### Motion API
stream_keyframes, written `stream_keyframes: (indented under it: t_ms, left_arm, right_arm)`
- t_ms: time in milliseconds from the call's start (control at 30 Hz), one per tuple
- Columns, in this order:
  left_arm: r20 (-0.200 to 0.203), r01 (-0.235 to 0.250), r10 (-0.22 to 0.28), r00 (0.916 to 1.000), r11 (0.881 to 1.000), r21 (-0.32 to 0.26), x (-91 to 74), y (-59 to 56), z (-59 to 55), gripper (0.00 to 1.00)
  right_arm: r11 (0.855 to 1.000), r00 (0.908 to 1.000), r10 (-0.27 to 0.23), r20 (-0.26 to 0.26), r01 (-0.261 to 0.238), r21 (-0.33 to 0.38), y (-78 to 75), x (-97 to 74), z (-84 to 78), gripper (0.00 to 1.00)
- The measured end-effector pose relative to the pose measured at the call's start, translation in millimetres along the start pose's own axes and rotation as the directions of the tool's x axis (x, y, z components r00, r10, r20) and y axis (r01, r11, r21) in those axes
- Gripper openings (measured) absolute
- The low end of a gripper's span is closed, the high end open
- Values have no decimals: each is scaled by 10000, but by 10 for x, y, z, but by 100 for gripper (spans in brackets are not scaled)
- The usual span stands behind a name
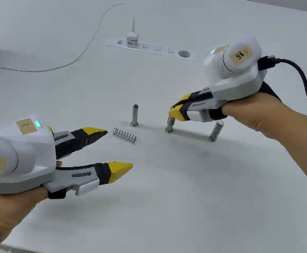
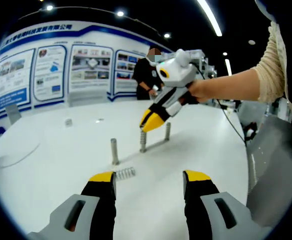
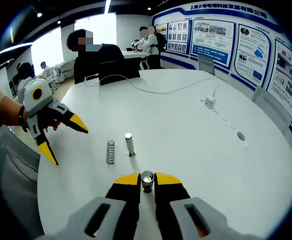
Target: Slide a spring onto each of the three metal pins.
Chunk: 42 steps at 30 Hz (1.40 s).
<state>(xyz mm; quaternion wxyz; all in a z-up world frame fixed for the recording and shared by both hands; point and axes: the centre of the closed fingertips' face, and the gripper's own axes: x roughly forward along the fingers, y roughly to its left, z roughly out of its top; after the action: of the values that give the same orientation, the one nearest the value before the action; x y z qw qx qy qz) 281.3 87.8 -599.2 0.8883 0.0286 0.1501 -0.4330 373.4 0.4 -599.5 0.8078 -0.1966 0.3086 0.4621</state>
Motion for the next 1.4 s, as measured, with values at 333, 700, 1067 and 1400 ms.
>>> stream_keyframes:
  t_ms: [333, 700, 1067, 1400]
  left_arm:
    - [-28, -6, 6, 10000, 10000, -31, -1, -10, -12, 54]
    - [-39, -53, 52, 10000, 9999, -85, -10, 1, -20, 54]
    - [-13, -65, 65, 10000, 10000, -55, -9, 11, 0, 55]
    - [-13, -105, 105, 9999, 9999, -43, -13, 28, -1, 55]
  right_arm:
    - [9998, 9997, -190, -159, 191, 49, 3, 60, -85, 12]
    - [9996, 9994, -257, -253, 259, 97, 4, 111, -145, 12]
    - [9993, 9990, -386, -236, 386, 10, -37, 117, -159, 18]
    - [9985, 9984, -548, -105, 549, 92, -2, 22, -165, 21]
